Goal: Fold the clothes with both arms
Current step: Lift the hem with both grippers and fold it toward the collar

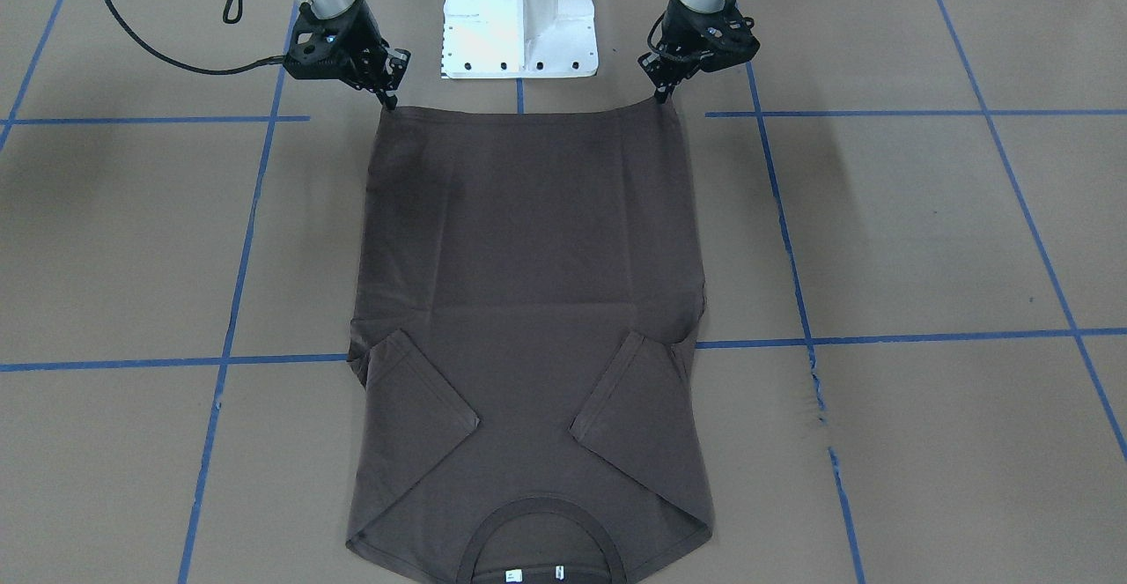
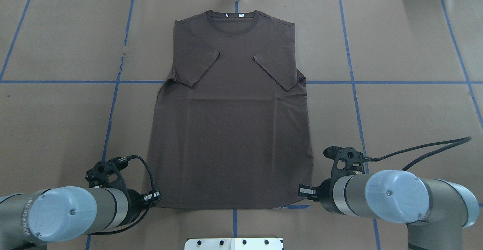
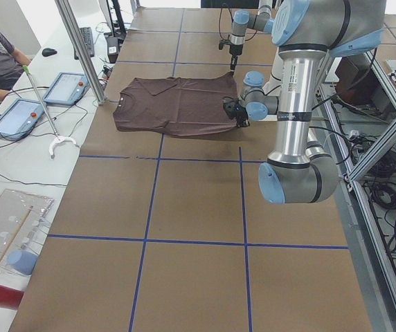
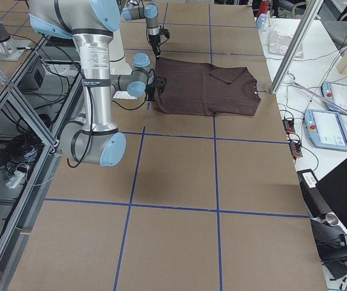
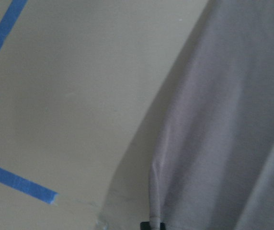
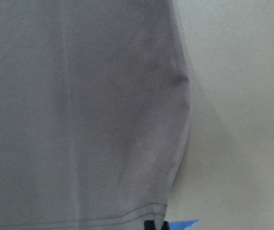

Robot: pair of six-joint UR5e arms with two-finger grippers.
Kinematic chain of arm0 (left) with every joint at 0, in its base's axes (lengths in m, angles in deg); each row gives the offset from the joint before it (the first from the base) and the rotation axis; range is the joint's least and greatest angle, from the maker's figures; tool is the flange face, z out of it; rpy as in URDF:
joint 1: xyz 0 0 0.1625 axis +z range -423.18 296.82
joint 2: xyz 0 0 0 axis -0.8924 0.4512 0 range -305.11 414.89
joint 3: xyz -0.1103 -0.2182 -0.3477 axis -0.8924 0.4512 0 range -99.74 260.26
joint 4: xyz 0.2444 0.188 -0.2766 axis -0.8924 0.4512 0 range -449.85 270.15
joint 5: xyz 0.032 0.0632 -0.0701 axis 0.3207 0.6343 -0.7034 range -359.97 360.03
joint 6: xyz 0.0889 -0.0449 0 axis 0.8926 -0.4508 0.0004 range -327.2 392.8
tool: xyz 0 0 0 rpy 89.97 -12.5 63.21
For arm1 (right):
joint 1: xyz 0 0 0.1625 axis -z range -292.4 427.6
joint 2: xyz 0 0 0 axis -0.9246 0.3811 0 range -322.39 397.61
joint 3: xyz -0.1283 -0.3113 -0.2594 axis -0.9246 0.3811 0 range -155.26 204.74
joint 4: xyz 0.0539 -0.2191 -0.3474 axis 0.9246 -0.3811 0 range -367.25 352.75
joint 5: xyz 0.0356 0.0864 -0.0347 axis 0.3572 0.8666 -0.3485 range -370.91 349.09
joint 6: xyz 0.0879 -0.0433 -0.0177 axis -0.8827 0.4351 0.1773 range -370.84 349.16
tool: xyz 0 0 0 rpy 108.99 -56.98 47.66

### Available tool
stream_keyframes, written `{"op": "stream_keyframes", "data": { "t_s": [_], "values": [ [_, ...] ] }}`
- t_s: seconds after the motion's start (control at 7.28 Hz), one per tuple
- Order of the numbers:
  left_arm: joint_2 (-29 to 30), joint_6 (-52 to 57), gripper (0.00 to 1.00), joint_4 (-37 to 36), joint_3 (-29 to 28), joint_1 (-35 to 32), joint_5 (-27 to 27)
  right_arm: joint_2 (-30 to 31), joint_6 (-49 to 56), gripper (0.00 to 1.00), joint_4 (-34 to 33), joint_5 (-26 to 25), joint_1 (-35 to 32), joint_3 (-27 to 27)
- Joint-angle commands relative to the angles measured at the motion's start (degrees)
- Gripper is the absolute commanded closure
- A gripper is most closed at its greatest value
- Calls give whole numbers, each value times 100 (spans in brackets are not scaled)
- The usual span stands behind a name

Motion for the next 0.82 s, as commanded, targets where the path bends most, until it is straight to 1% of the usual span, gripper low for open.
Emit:
{"op": "stream_keyframes", "data": {
  "t_s": [0.0, 0.14, 0.27, 0.41, 0.55, 0.69],
  "values": [
    [-4, 153, 100, -407, 743, 665, -130, 398, -42, 100, -31, 347, 421, -653],
    [-4, 118, 100, -451, 964, 1113, -112, 600, -60, 100, -31, 750, 615, -943],
    [-30, 118, 100, -477, 1149, 1274, -112, 697, -69, 100, -31, 763, 765, -1085],
    [-135, 153, 100, -600, 1298, 1215, -138, 672, -60, 100, -23, 763, 671, -1087],
    [-205, 240, 100, -740, 1439, 918, -208, 655, 45, 100, -14, 780, 278, -1000],
    [-145, 380, 100, -750, 1414, 359, -539, 593, 646, 100, 12, 867, -135, -929]
  ]
}}
